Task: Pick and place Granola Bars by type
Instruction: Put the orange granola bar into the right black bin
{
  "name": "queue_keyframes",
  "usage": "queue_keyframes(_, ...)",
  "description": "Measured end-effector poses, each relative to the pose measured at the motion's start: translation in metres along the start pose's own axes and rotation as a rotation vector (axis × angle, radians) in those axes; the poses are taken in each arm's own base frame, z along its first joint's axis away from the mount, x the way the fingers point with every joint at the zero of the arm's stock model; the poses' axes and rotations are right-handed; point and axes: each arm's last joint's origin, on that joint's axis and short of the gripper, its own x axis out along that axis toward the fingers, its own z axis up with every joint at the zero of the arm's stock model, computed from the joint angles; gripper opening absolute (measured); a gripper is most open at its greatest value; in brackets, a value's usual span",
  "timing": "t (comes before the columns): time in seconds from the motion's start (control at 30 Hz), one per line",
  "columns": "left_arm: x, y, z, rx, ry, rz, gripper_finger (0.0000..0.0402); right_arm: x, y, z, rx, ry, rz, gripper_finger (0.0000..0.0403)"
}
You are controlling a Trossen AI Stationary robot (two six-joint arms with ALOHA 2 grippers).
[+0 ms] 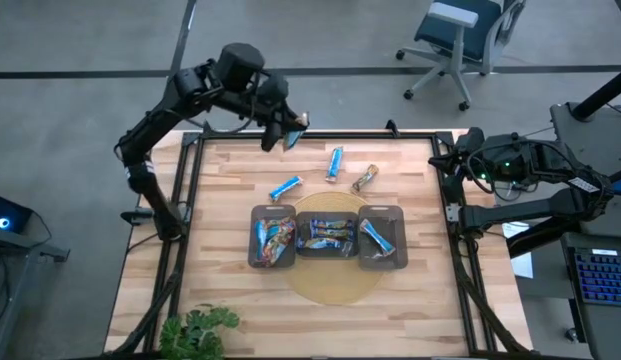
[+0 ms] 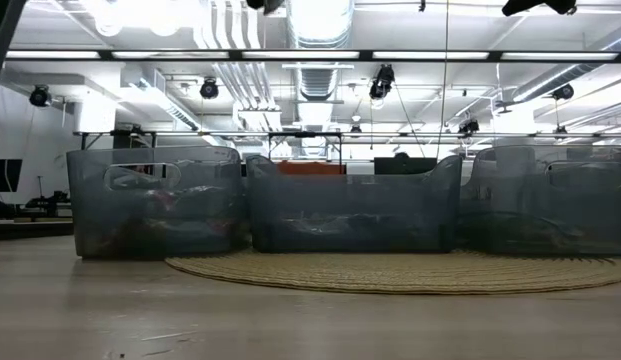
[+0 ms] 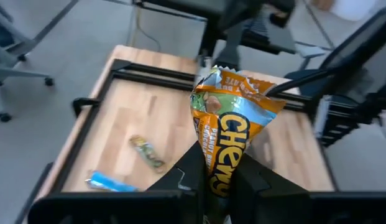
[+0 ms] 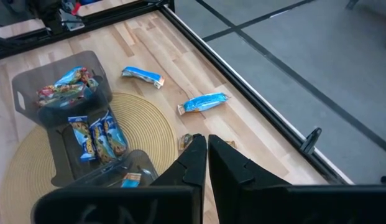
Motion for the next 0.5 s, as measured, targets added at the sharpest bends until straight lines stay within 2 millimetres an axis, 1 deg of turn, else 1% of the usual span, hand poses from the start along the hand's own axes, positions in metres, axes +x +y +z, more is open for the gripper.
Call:
queue_keyframes(0.1,0.002,-0.014,0.001,-0.006,0.002,-0.041,0.0025,0.0,0.0,0.0,0.003,0.0,0.001,0.0008)
queue_keyframes(0.3,0.013,-0.049,0.0,0.02,0.027,-0.137,0.0025,0.0,0.0,0.0,0.006,0.0,0.002,0.0008)
queue_keyframes(0.4,0.022,-0.063,-0.003,0.045,0.048,-0.121,0.0025,0.0,0.0,0.0,0.006,0.0,0.002,0.0008)
queue_keyframes(0.5,0.033,-0.071,-0.008,0.046,0.077,-0.114,0.0025,0.0,0.0,0.0,0.006,0.0,0.002,0.0008)
